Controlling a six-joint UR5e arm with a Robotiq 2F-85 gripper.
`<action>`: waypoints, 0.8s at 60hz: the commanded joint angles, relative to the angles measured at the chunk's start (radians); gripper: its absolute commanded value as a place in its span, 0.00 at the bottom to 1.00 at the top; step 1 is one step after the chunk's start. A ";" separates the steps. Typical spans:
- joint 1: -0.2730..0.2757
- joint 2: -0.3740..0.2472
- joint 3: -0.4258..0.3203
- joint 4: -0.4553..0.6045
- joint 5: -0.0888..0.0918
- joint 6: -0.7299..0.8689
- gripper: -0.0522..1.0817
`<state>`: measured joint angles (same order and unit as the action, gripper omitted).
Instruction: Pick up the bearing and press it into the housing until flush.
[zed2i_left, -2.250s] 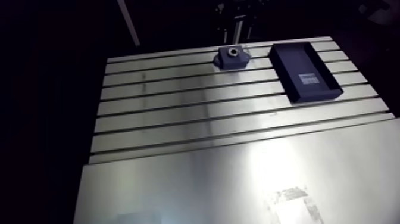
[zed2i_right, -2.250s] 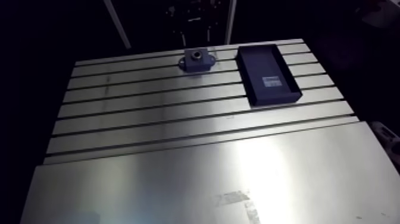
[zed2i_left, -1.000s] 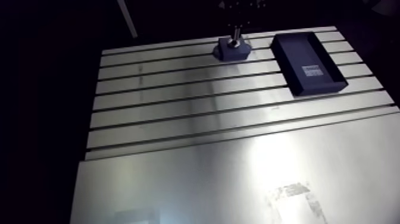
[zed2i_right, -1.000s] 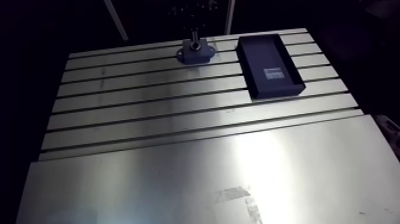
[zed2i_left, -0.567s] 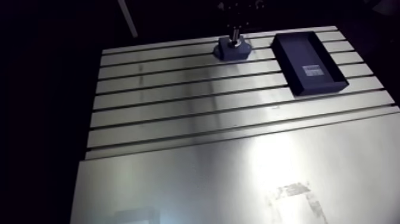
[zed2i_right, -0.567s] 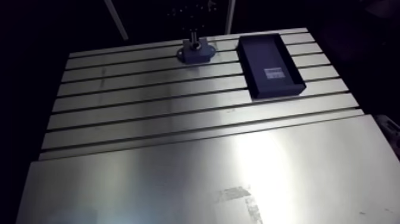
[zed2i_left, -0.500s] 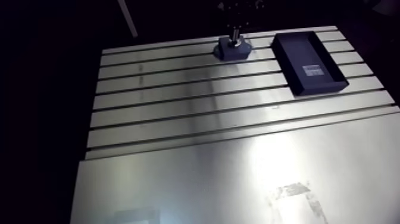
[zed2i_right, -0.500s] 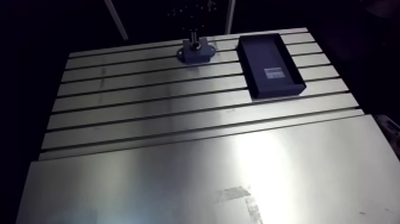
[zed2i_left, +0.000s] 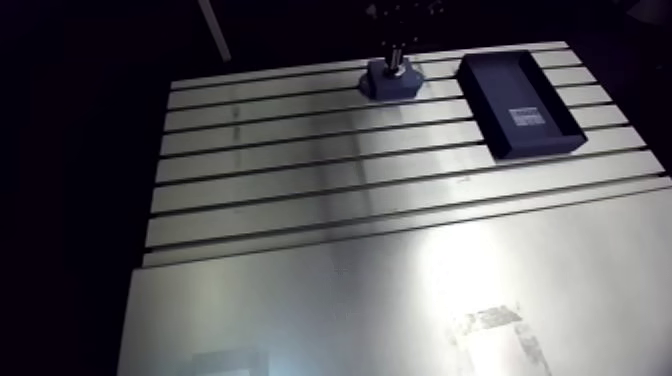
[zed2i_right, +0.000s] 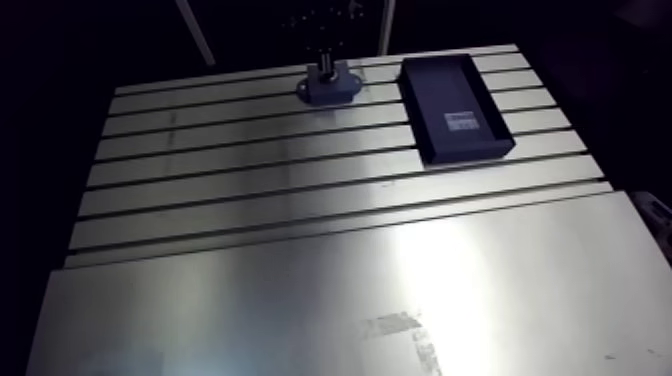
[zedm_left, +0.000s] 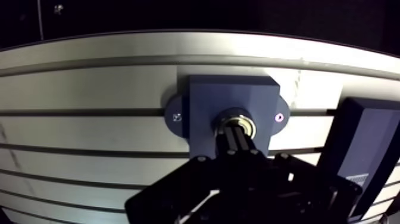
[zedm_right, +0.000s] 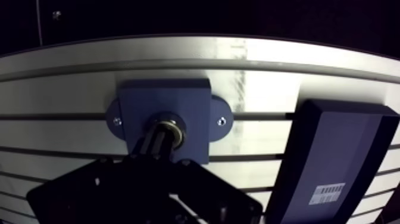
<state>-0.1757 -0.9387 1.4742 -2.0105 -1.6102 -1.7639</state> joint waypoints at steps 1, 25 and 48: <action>0.001 0.001 0.002 -0.016 0.000 -0.007 1.00; -0.002 0.002 0.007 -0.027 -0.001 -0.015 1.00; -0.004 0.002 0.011 -0.027 -0.001 -0.016 1.00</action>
<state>-0.1788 -0.9364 1.4838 -2.0378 -1.6110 -1.7789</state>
